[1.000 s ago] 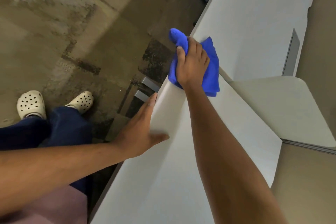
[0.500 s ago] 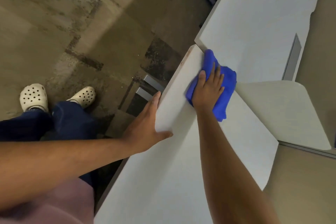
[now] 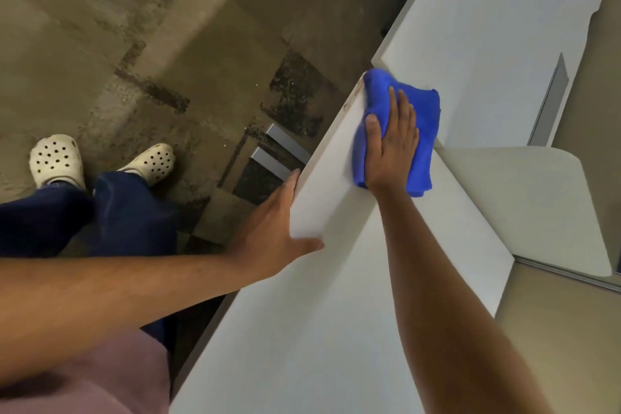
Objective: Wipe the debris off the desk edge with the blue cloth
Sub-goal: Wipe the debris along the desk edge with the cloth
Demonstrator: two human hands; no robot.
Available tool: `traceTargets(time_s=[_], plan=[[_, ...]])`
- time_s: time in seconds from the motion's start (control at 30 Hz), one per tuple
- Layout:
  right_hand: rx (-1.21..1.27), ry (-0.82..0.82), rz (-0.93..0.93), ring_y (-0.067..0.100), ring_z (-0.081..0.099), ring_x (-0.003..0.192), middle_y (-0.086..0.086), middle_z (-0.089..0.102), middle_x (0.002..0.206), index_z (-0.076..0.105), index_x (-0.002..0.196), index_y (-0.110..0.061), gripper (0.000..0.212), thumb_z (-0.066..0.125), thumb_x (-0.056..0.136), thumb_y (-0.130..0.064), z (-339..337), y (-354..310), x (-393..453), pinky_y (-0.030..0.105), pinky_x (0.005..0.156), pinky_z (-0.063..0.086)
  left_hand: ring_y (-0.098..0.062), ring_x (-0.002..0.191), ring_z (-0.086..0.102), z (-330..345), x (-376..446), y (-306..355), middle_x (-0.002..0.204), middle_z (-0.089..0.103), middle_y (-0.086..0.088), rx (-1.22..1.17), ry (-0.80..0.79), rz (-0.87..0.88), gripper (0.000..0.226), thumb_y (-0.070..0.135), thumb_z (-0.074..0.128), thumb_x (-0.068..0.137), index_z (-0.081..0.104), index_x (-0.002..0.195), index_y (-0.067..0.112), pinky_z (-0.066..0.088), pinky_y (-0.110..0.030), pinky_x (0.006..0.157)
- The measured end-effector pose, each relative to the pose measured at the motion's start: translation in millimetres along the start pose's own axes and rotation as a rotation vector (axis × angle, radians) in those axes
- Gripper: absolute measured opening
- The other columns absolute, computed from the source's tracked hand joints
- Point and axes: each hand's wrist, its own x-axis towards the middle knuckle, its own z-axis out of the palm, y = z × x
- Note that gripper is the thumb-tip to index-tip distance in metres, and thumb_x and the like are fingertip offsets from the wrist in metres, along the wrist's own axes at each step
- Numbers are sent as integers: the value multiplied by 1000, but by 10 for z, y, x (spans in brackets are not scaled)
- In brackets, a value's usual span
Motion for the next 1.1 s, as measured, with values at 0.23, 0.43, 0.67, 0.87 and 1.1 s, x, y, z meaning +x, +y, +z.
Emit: traceTargets(time_s=[0.23,0.43,0.67,0.87,1.1], plan=[[44,38,106,20,13,164,-6,21,175,20,167,-29,58,31,113,-47,-12,163,-134,45,131,5,-22,149,37,-25,-6,-7,169,25,8,38,6,34,122,47,84,80,-5,163,36,43,-46,113],[22,54,500,22,1,165,-4,6,178,8,168,-25,63,30,113,-46,-15,372,-1034,57,132,3,-23,146,40,-36,-3,3,166,30,4,4,-18,23,119,40,86,80,1,162,31,44,-48,113],[-75,-112,47,18,-6,165,-12,2,178,1,166,-39,65,20,106,-58,44,170,-1220,51,133,-4,-18,142,41,-29,-19,-14,162,32,-1,-6,-43,97,122,29,92,74,7,162,18,45,-45,115],[-66,37,71,25,6,165,-7,12,177,11,167,-36,69,19,104,-63,155,-72,-122,63,131,6,-2,134,31,-19,14,-40,166,25,8,27,-17,92,131,43,92,72,-2,162,32,44,-38,112],[-16,-19,-130,20,7,165,-10,16,176,14,167,-35,61,24,110,-55,48,333,-161,52,133,1,-12,144,35,-19,7,-23,167,27,7,75,-4,73,135,43,94,69,-2,163,29,40,-38,113]])
